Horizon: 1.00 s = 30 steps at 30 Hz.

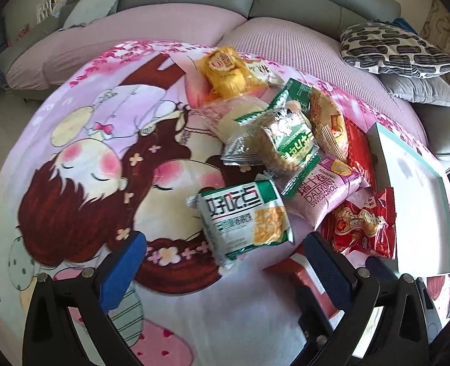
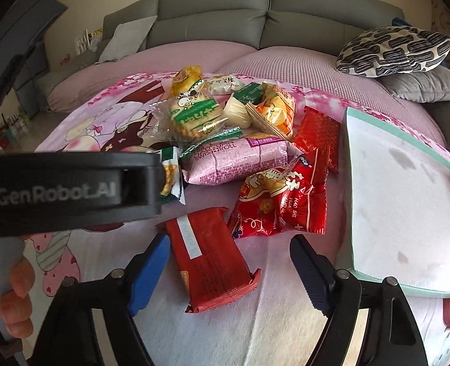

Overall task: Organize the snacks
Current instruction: 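Grasp the red wafer bar with the right tool while the left tool grasps the green-white biscuit pack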

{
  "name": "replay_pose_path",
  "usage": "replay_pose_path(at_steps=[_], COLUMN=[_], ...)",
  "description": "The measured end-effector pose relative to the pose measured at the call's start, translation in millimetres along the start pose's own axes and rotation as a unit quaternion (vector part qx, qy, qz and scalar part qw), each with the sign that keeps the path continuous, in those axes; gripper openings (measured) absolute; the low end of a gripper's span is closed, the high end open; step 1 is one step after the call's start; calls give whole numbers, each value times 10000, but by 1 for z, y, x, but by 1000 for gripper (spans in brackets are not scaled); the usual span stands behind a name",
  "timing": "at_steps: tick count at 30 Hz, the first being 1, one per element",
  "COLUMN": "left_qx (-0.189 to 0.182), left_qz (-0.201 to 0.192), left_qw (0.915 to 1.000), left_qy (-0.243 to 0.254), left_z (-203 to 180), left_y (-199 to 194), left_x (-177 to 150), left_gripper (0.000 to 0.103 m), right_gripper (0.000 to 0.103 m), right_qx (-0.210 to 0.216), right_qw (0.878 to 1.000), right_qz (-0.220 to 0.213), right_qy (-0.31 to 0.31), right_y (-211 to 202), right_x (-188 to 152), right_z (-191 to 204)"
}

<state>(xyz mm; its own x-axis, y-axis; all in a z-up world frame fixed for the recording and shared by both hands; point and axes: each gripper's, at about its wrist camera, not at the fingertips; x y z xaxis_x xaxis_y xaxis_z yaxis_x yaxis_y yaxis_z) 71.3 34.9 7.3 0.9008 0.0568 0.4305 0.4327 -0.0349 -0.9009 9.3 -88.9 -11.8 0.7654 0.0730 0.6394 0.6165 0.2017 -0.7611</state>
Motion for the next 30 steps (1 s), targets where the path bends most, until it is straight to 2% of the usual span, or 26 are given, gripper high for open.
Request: replay_pose_path(at_steps=[4,5,7,10,12,16,23,30], left_qx=[-17,8,-10,-120,-179,-195,-226,-133], left_qz=[58,70,123,137,117,67,-3,-91], left_qw=[10000,10000,9999,9997,9997,9996,9993,9990], left_qy=[-45,-42,-77,-133,-155,-212,-289,-419], left_z=[-7,-8,-8,-8,-8,-5,1,11], left_y=[12,15,20,24,25,24,19,9], left_x=[7,8,8,6,6,4,0,-3], left_gripper=[98,90,83,79,71,68,61,59], right_gripper=[73,72,67,57,53,45,42,42], right_qx=[78,85,93,105,98,153,255,321], right_qw=[10000,9999,9999,9998,9997,9996,9996,9994], right_qz=[30,54,90,138,163,149,79,-19], right_qy=[-47,-68,-95,-105,-132,-164,-2,86], right_y=[2,3,4,6,7,6,3,-6], right_x=[0,0,-1,-1,-1,-2,-2,0], right_z=[2,2,3,4,5,5,0,-4])
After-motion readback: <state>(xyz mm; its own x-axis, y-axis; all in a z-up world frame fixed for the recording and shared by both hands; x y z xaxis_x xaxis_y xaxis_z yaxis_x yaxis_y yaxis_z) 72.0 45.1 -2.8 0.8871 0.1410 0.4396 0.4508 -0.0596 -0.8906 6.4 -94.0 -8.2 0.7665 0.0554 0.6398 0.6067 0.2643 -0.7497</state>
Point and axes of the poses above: each gripper's, at about its wrist camera, not at the fingertips, and y roughly the way its jaws point, z to its left, x to its top, and after that the axes turned 4 degrees about x, right-handed
